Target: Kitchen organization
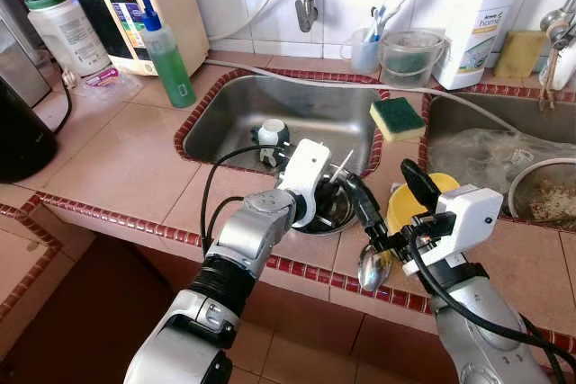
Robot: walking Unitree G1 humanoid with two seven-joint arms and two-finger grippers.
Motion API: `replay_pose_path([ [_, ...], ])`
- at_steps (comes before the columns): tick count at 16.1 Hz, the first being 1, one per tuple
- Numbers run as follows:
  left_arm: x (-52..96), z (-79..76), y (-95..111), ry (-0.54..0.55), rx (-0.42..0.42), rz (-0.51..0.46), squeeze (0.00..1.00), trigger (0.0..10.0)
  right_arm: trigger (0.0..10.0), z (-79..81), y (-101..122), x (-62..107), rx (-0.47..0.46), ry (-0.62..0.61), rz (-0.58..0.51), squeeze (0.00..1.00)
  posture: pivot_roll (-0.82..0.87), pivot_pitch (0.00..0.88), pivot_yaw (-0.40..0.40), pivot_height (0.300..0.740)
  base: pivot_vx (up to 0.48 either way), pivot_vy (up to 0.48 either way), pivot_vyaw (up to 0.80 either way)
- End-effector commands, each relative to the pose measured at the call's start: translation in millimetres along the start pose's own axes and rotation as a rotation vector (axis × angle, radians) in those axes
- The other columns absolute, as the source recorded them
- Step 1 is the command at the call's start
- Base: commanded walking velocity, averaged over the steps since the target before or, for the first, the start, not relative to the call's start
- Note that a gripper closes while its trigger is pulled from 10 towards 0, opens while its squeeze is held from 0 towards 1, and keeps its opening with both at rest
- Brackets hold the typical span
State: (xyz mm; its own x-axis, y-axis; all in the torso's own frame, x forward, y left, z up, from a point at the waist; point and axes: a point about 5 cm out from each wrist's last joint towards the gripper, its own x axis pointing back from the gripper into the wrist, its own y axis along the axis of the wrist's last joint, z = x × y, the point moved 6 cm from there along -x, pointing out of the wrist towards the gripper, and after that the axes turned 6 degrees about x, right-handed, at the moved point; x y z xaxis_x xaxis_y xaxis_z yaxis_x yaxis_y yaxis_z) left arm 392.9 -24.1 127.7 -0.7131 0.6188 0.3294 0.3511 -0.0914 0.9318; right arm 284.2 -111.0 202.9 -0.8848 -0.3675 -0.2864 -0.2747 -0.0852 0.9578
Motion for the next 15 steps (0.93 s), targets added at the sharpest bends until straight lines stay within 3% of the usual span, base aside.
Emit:
replay_pose_path([
  [1, 2.8, 4.6, 6.9, -0.002, -0.003, -0.019, 0.0, 0.0, 10.0, 2.5, -1.1, 0.0, -0.016, 0.005, 0.001, 0.0, -0.28, 0.096, 0.13, 0.74, 0.0, 0.0, 0.0],
  [8, 7.9, 18.9, 22.2, 0.004, -0.005, -0.068, 0.0, 0.0, 10.0, 2.0, -0.2, -7.9, -0.006, 0.027, -0.012, 0.0, -0.29, 0.058, 0.119, 0.74, 0.0, 0.0, 0.0],
  [12, 13.5, 28.8, 47.3, -0.004, 0.035, -0.147, 0.0, 0.0, 10.0, 0.5, 2.3, -14.6, 0.005, 0.041, -0.029, 0.0, -0.28, 0.033, 0.109, 0.74, 0.0, 0.0, 0.0],
  [13, 15.6, 30.6, 56.9, -0.012, 0.038, -0.183, 0.0, 1.0, 10.0, 0.0, 3.2, -16.9, 0.007, 0.045, -0.034, 0.0, -0.28, 0.026, 0.107, 0.74, 0.0, 0.0, 0.0],
  [14, 17.5, 33.7, 65.0, -0.011, 0.045, -0.21, 0.0, 8.8, 10.0, -0.6, 4.6, -19.5, 0.009, 0.049, -0.041, 0.0, -0.28, 0.024, 0.106, 0.74, 0.0, 0.0, 0.0],
  [15, 19.0, 39.0, 71.8, 0.007, 0.034, -0.234, 0.0, 10.0, 10.0, -1.2, 6.2, -22.2, 0.013, 0.053, -0.048, 0.0, -0.28, 0.024, 0.105, 0.74, 0.0, 0.0, 0.0],
])
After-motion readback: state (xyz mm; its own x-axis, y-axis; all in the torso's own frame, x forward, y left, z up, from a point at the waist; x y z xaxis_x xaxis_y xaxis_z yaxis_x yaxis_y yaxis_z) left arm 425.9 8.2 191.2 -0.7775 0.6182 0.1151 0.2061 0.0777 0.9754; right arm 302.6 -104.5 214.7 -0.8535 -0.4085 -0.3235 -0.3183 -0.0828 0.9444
